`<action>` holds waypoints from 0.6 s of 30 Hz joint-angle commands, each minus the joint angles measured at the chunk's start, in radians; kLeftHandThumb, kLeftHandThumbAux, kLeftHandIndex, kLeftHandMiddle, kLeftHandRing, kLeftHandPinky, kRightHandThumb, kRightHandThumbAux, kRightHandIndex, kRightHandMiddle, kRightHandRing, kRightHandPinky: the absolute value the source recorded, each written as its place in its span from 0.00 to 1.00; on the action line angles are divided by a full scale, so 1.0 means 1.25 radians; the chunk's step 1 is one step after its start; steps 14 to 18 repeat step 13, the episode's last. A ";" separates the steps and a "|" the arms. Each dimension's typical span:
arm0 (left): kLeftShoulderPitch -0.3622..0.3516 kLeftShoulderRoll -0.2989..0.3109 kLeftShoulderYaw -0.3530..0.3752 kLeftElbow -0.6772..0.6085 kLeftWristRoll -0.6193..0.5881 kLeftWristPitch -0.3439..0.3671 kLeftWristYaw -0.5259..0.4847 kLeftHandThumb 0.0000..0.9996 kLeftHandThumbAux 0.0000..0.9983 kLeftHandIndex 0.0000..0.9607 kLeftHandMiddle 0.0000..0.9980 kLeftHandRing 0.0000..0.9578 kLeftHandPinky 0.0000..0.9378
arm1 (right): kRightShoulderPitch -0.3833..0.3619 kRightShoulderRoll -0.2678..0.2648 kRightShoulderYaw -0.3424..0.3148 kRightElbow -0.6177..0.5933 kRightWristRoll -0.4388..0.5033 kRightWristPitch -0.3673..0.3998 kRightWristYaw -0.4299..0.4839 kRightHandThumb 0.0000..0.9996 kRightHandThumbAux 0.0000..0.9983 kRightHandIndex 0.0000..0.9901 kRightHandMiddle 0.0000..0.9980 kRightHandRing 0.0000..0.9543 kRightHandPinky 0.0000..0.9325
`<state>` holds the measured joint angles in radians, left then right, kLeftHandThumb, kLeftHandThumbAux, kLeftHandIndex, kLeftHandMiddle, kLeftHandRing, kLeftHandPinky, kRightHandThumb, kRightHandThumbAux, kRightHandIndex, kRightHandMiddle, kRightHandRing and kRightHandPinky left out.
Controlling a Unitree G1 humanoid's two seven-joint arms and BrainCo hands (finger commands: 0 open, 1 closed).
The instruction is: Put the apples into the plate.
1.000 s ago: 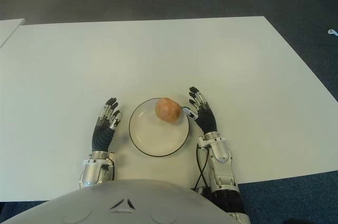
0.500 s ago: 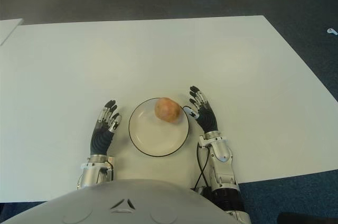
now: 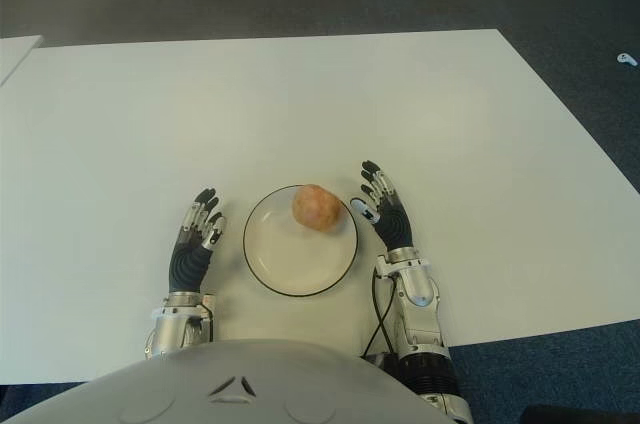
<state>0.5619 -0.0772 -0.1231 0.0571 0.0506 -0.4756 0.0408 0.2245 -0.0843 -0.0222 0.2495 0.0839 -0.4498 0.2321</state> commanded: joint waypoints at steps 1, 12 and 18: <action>0.008 0.002 0.007 0.029 -0.001 0.006 0.004 0.02 0.49 0.02 0.01 0.00 0.00 | 0.030 0.011 0.014 0.060 -0.001 0.018 0.008 0.11 0.51 0.00 0.00 0.00 0.00; -0.003 0.015 0.030 0.077 -0.057 -0.059 -0.028 0.01 0.45 0.02 0.00 0.00 0.00 | 0.018 0.014 0.015 0.097 0.007 0.006 0.026 0.12 0.49 0.01 0.00 0.00 0.00; -0.015 0.015 0.037 0.097 -0.065 -0.070 -0.032 0.01 0.45 0.02 0.00 0.00 0.00 | 0.015 0.014 0.014 0.101 0.009 0.007 0.028 0.12 0.49 0.01 0.00 0.00 0.00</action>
